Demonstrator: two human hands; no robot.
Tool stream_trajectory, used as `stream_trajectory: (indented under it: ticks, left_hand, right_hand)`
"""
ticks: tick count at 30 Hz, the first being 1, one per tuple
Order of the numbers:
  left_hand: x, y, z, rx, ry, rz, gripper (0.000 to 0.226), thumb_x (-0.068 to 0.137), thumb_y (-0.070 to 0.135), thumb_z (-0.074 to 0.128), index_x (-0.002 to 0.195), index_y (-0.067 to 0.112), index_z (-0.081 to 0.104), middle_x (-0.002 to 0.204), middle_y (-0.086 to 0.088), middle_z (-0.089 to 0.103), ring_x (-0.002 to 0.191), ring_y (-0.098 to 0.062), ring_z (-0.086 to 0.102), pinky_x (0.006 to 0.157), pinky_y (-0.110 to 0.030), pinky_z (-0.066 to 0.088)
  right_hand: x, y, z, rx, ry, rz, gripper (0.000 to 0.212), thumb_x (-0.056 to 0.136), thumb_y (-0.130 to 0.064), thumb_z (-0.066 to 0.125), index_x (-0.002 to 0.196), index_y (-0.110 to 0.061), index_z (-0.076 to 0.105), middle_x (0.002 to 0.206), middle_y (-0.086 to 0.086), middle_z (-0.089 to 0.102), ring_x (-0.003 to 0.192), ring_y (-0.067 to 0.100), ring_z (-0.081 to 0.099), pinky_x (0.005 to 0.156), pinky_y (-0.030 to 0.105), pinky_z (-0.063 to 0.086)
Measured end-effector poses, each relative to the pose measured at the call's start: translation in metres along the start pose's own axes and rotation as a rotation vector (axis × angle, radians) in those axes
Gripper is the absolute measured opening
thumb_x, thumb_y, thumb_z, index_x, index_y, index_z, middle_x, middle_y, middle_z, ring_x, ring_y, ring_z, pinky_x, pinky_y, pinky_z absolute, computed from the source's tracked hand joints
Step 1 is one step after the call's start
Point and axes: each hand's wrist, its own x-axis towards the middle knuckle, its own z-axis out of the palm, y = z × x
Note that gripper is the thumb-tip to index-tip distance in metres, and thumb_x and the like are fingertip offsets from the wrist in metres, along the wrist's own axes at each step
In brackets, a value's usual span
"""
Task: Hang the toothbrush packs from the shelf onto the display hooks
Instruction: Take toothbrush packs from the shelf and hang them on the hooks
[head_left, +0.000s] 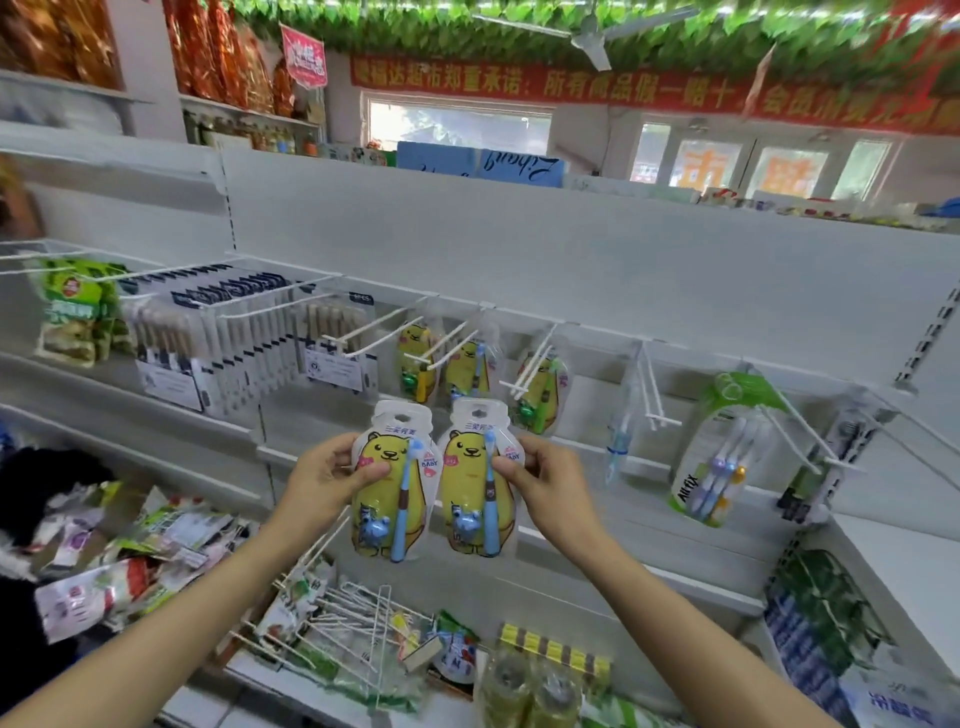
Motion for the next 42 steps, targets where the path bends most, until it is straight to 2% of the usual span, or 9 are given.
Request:
stream_trajectory:
  ticks: [5, 9, 12, 15, 23, 29, 33, 37, 42]
  left_hand:
    - [0.025, -0.004, -0.045, -0.044, -0.091, -0.013, 0.079, 0.039, 0.061, 0.091, 0.097, 0.012, 0.070, 0.086, -0.003, 0.078, 0.075, -0.014, 0.074, 0.062, -0.022, 0.059]
    - [0.042, -0.011, -0.068, -0.066, -0.195, -0.029, 0.047, 0.062, 0.037, 0.088, 0.095, 0.010, 0.069, 0.083, -0.002, 0.078, 0.074, -0.022, 0.072, 0.061, -0.020, 0.058]
    - [0.051, -0.016, -0.078, -0.045, -0.244, -0.033, 0.063, 0.054, 0.053, 0.089, 0.098, 0.013, 0.071, 0.090, -0.005, 0.078, 0.079, -0.018, 0.074, 0.066, -0.022, 0.058]
    - [0.057, -0.020, -0.080, -0.045, -0.308, -0.062, 0.037, 0.069, 0.028, 0.081, 0.101, 0.011, 0.070, 0.092, -0.006, 0.078, 0.081, -0.019, 0.074, 0.068, -0.023, 0.057]
    - [0.068, -0.034, -0.070, -0.080, -0.323, -0.076, 0.065, 0.050, 0.061, 0.087, 0.100, 0.020, 0.076, 0.096, -0.009, 0.078, 0.086, -0.025, 0.075, 0.070, -0.027, 0.060]
    - [0.077, -0.036, -0.059, -0.134, -0.325, -0.094, 0.057, 0.051, 0.063, 0.087, 0.099, 0.035, 0.077, 0.098, -0.008, 0.078, 0.089, -0.025, 0.075, 0.078, -0.032, 0.061]
    - [0.078, -0.036, -0.052, -0.160, -0.343, -0.087, 0.056, 0.051, 0.060, 0.088, 0.098, 0.031, 0.078, 0.097, -0.008, 0.078, 0.086, -0.021, 0.075, 0.073, -0.026, 0.060]
    - [0.079, -0.038, -0.050, -0.145, -0.351, -0.104, 0.072, 0.050, 0.059, 0.089, 0.106, 0.016, 0.072, 0.098, -0.010, 0.077, 0.087, -0.023, 0.075, 0.073, -0.026, 0.060]
    - [0.080, -0.036, -0.050, -0.160, -0.349, -0.107, 0.058, 0.052, 0.056, 0.089, 0.099, 0.024, 0.077, 0.098, -0.010, 0.077, 0.086, -0.022, 0.075, 0.072, -0.026, 0.060]
  right_hand:
    - [0.026, -0.024, 0.052, 0.030, 0.075, 0.023, 0.010, 0.094, -0.015, 0.065, 0.093, -0.008, 0.072, 0.091, 0.003, 0.078, 0.084, 0.014, 0.073, 0.076, 0.040, 0.060]
    - [0.038, -0.034, 0.076, 0.065, 0.134, 0.056, 0.010, 0.094, -0.012, 0.064, 0.092, -0.019, 0.072, 0.090, -0.005, 0.078, 0.085, 0.009, 0.074, 0.074, 0.030, 0.060]
    - [0.040, -0.037, 0.085, 0.085, 0.171, 0.079, 0.021, 0.094, -0.009, 0.063, 0.090, -0.029, 0.070, 0.085, -0.016, 0.077, 0.085, 0.004, 0.073, 0.071, 0.020, 0.058]
    - [0.046, -0.034, 0.087, 0.082, 0.216, 0.091, 0.015, 0.094, -0.011, 0.065, 0.096, -0.024, 0.071, 0.093, -0.007, 0.078, 0.089, 0.007, 0.073, 0.077, 0.028, 0.060]
    - [0.060, -0.026, 0.089, 0.162, 0.192, 0.083, 0.013, 0.094, -0.007, 0.063, 0.092, -0.019, 0.069, 0.088, -0.011, 0.077, 0.087, 0.007, 0.073, 0.069, 0.018, 0.056]
    - [0.060, -0.008, 0.091, 0.318, 0.203, 0.081, 0.011, 0.093, -0.004, 0.063, 0.102, 0.001, 0.068, 0.099, 0.016, 0.076, 0.094, 0.029, 0.073, 0.079, 0.035, 0.060]
    - [0.064, -0.008, 0.087, 0.374, 0.188, 0.101, 0.012, 0.092, 0.000, 0.062, 0.102, 0.005, 0.067, 0.095, 0.015, 0.076, 0.088, 0.020, 0.072, 0.076, 0.030, 0.059]
    - [0.062, -0.006, 0.087, 0.460, 0.184, 0.111, 0.015, 0.091, 0.006, 0.060, 0.102, 0.000, 0.069, 0.091, 0.006, 0.078, 0.086, 0.017, 0.073, 0.073, 0.025, 0.057]
    - [0.062, -0.006, 0.090, 0.472, 0.219, 0.100, 0.016, 0.091, 0.007, 0.059, 0.102, -0.001, 0.069, 0.089, 0.005, 0.078, 0.083, 0.014, 0.073, 0.072, 0.024, 0.057]
